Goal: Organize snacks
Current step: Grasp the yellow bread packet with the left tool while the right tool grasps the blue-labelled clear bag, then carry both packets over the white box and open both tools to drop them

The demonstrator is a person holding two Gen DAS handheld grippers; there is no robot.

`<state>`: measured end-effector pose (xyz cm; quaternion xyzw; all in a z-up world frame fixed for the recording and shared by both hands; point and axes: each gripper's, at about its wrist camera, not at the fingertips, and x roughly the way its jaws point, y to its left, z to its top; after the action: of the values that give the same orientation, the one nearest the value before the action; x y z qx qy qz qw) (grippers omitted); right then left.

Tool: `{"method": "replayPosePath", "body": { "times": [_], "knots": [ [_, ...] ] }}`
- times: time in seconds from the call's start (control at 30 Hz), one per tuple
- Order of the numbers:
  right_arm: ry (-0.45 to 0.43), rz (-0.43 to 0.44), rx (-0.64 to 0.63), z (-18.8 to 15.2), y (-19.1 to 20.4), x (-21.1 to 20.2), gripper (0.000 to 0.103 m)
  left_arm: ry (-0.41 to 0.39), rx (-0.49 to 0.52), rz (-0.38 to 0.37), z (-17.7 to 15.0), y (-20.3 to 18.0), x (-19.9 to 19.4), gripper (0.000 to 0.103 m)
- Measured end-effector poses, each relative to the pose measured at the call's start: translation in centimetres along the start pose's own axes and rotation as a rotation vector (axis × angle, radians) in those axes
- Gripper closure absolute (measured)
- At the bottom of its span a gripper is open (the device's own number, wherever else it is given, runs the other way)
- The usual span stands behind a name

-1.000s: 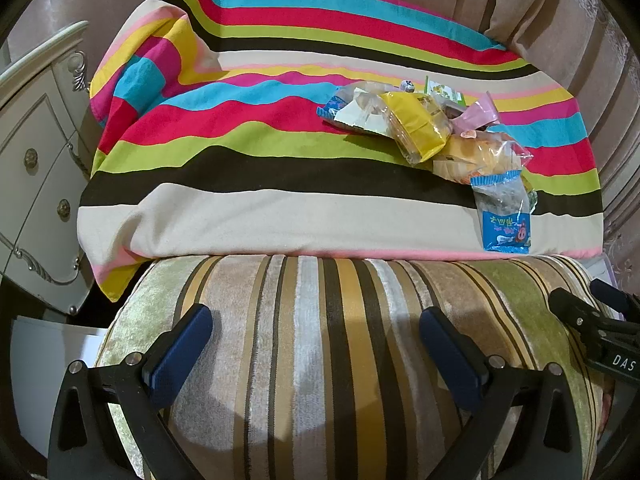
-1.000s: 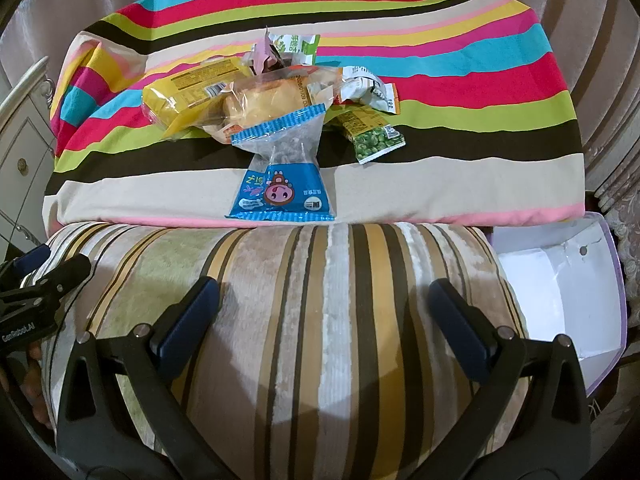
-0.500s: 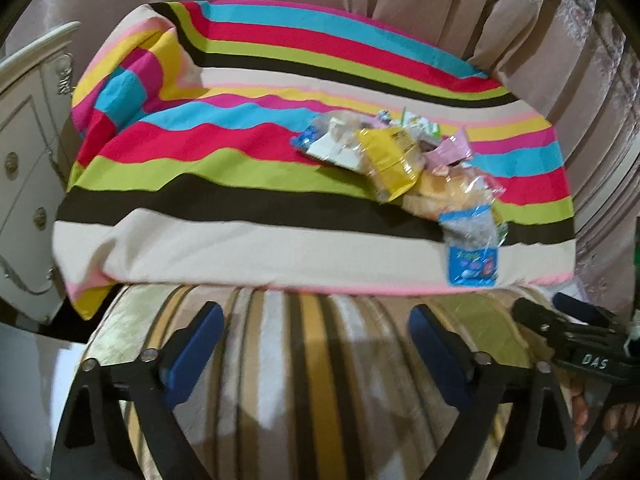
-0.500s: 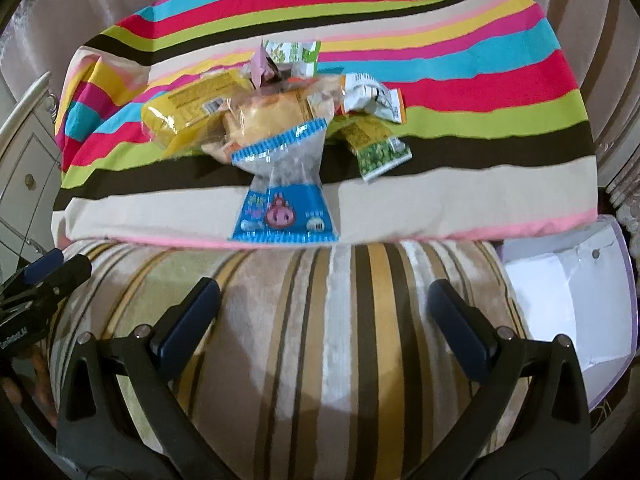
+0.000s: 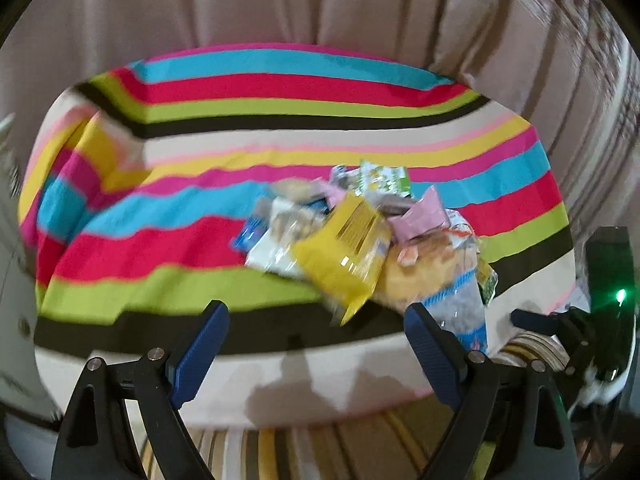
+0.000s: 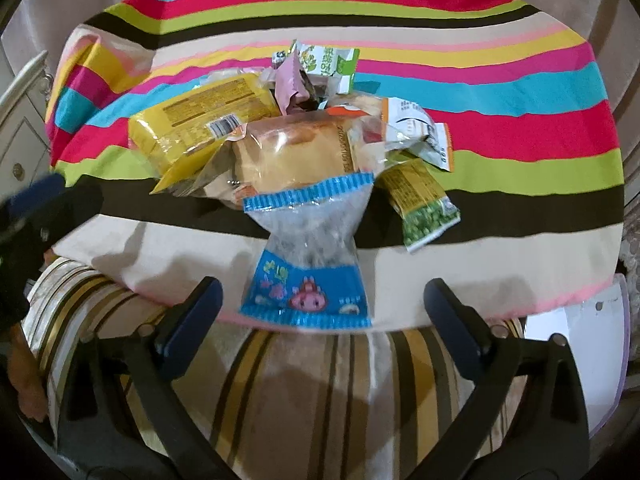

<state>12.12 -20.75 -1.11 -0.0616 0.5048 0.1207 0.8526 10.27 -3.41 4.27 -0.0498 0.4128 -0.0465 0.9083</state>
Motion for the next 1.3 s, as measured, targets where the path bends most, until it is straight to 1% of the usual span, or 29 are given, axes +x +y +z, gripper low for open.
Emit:
{"method": "replayPosePath", "body": {
  "times": [0.03, 0.13, 0.2, 0.23, 0.27, 0.3, 0.4, 0.43, 0.5, 0.53, 0.63, 0.73, 0.83, 0.97, 1.2, 1.3],
  "knots": [
    [0.012, -0.002, -0.006, 0.2, 0.2, 0.4, 0.012, -0.001, 0.027, -0.001, 0.6, -0.5, 0.5, 0.013],
    [0.038, -0.005, -0.01, 0.8, 0.3, 1.5, 0.018, 0.005, 0.082, -0.003, 1.9, -1.3, 2.2, 0.013],
    [0.042, -0.005, -0.003, 1.2, 0.3, 1.9, 0.021, 0.019, 0.117, 0.02, 2.5, -1.8, 3.3, 0.013],
    [0.044, -0.004, 0.0, 1.3, 0.3, 2.1, 0.023, 0.036, 0.134, 0.043, 2.7, -1.9, 4.1, 0.016],
    [0.048, -0.005, 0.002, 1.4, 0.2, 2.3, 0.024, 0.053, 0.144, 0.052, 2.8, -2.0, 4.7, 0.021],
    [0.055, -0.004, 0.003, 1.5, 0.2, 2.6, 0.026, 0.078, 0.152, 0.053, 2.8, -1.9, 5.4, 0.023],
    [0.071, 0.005, -0.001, 1.8, 0.3, 3.4, 0.028, 0.117, 0.156, 0.046, 2.6, -1.8, 6.6, 0.034],
    [0.068, 0.001, -0.008, 1.9, 0.5, 3.4, 0.03, 0.127, 0.149, 0.033, 2.5, -1.6, 6.8, 0.038],
    [0.063, 0.001, -0.016, 2.0, 0.7, 3.4, 0.033, 0.134, 0.142, 0.027, 2.3, -1.3, 7.0, 0.043],
    [0.058, 0.003, -0.015, 2.1, 0.7, 3.4, 0.037, 0.14, 0.135, 0.019, 2.2, -1.2, 7.0, 0.046],
    [0.046, 0.017, -0.004, 2.3, 0.8, 3.4, 0.044, 0.142, 0.086, 0.004, 1.7, -0.6, 6.6, 0.049],
    [0.038, 0.048, 0.01, 2.2, 0.5, 3.1, 0.049, 0.135, 0.017, -0.029, 1.0, 0.4, 5.5, 0.051],
    [0.032, 0.075, 0.015, 2.0, 0.4, 2.8, 0.051, 0.118, -0.037, -0.044, 0.2, 1.2, 4.2, 0.051],
    [0.017, 0.104, 0.022, 1.2, -0.1, 1.9, 0.051, 0.104, -0.109, -0.054, -0.9, 2.0, 2.6, 0.052],
    [-0.023, 0.156, 0.024, 0.0, -0.4, -0.5, 0.052, 0.08, -0.22, -0.047, -2.7, 3.2, 0.0, 0.052],
    [-0.044, 0.174, 0.025, -0.6, -0.6, -1.5, 0.052, 0.068, -0.249, -0.044, -3.4, 3.3, -1.0, 0.052]
  ]
}}
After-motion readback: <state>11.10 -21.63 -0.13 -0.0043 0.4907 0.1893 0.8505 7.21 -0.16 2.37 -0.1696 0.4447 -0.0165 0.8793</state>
